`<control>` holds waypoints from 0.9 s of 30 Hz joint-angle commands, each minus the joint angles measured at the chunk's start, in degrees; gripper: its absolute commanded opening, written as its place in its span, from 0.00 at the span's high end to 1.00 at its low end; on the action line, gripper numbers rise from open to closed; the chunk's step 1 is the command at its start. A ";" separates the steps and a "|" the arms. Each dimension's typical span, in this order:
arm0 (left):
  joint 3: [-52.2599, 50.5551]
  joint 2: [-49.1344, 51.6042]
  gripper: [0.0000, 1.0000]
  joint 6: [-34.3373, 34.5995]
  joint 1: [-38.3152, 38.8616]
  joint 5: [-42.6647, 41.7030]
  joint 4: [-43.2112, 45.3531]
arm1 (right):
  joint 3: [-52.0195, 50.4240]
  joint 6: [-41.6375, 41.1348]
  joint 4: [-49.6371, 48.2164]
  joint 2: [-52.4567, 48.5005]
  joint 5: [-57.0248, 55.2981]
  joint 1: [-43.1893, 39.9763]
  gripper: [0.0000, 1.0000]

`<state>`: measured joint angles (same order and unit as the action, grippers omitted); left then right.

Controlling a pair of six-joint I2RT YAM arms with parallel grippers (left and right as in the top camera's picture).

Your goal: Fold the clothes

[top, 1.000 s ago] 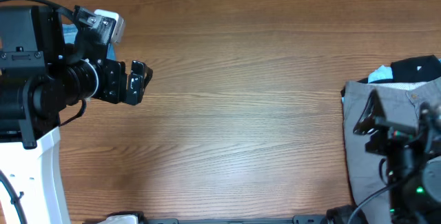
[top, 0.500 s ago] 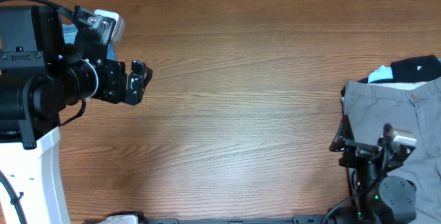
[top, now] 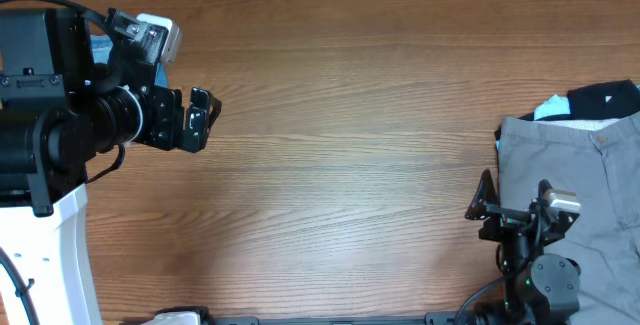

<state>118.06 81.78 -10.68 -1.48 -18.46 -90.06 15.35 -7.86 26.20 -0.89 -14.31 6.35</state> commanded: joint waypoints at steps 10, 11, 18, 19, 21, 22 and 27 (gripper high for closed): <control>-0.22 0.26 0.00 0.61 0.39 -0.61 0.09 | -11.19 0.22 -13.88 0.72 0.31 -0.37 0.00; -0.22 0.26 0.00 0.61 0.39 -0.61 0.09 | -11.74 0.22 -14.93 0.72 0.31 -0.37 0.00; -0.20 0.24 0.00 0.61 0.39 -0.61 0.09 | -12.46 0.22 -16.96 0.72 0.28 -0.37 0.00; -0.20 0.24 0.00 0.61 0.39 -0.61 0.09 | -12.46 0.22 -16.96 0.72 0.28 -0.37 0.00; -0.20 0.26 0.00 0.61 0.39 -0.63 0.09 | -12.46 0.22 -16.96 0.72 0.28 -0.37 0.00; -0.22 0.24 0.00 0.61 0.39 -0.61 0.09 | -12.46 0.22 -16.96 0.72 0.28 -0.37 0.00; -0.22 0.26 0.00 0.61 0.39 -0.61 0.09 | -12.46 0.22 -16.92 0.72 0.28 -0.37 0.00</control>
